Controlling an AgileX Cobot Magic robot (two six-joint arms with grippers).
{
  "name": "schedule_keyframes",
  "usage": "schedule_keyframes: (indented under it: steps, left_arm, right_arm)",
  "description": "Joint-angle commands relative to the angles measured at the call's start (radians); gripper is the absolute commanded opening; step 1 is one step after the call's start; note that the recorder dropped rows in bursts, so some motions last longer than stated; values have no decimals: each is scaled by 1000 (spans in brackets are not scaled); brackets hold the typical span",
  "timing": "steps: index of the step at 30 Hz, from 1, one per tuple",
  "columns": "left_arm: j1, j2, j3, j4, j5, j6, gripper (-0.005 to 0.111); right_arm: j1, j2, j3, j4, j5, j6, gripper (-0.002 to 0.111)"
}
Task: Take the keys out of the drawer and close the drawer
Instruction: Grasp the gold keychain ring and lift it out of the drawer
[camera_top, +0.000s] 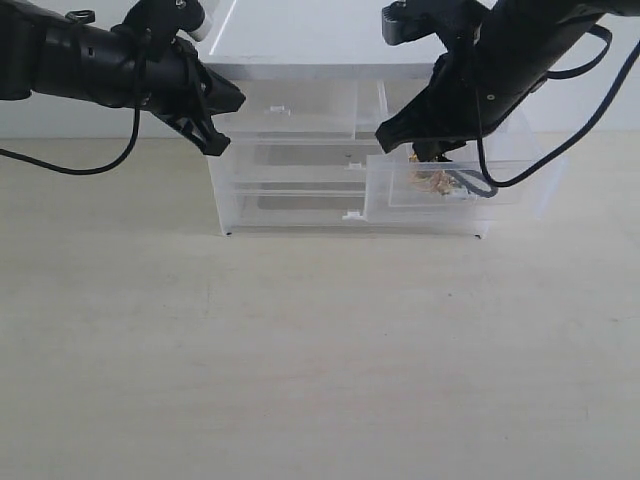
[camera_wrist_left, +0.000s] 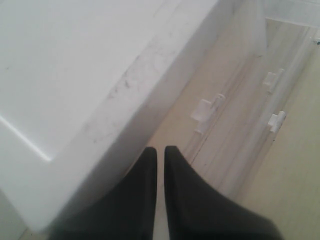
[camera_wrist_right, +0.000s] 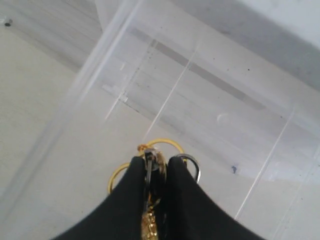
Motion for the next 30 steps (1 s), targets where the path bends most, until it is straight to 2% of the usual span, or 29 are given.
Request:
schedule_keyframes:
  steps: [1, 16, 25, 30]
  left_arm:
    - [2, -9, -15, -39, -80, -3, 4]
    - [2, -9, -15, -39, -80, -3, 4]
    - [2, -9, -15, -39, -80, -3, 4]
    - [2, -9, -15, -39, -80, -3, 4]
  right_arm:
    - [-3, -4, -3, -6, -10, -9, 0]
    - [-3, -136, -3, -6, -28, -2, 0]
    - [-3, -340, -3, -3, 6, 1, 0]
    - [-3, -438, -3, 141, 95, -44, 0]
